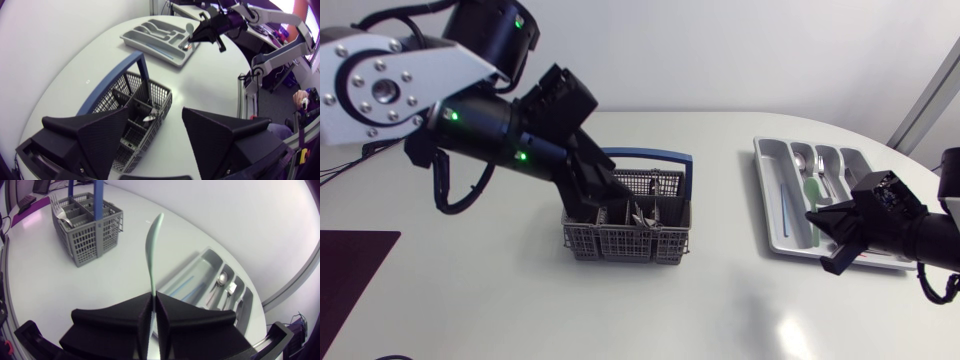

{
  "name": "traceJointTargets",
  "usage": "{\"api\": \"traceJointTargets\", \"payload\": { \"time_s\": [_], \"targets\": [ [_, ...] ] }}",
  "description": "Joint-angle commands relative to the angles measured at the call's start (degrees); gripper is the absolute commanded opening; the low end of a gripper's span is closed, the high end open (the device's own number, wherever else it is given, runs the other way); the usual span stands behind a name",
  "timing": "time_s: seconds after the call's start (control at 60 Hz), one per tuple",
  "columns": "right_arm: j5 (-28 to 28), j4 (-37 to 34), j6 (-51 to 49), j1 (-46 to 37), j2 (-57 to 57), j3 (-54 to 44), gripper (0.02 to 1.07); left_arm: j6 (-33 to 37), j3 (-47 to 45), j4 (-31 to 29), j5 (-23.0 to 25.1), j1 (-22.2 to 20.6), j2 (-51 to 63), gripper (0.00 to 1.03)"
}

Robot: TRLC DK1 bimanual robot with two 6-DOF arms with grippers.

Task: Unload the cutlery basket into the drawer organizer.

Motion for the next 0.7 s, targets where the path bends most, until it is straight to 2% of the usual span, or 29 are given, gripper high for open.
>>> {"api": "traceJointTargets", "payload": {
  "time_s": [0.0,0.267,0.683],
  "targets": [
    [-0.53,2.13,-4.99,-4.33,3.13,-1.81,0.13,3.73,-3.05,0.29,-0.71,0.03,-2.01,0.76],
    [1.05,11.35,-13.07,-14.79,11.48,-2.51,0.13,6.01,-7.97,3.37,-3.26,0.56,-3.07,0.76],
    [7.2,24.54,-21.07,-21.2,23.78,-2.34,0.13,5.75,-9.03,4.42,-5.2,-0.93,-2.63,0.76]
  ]
}}
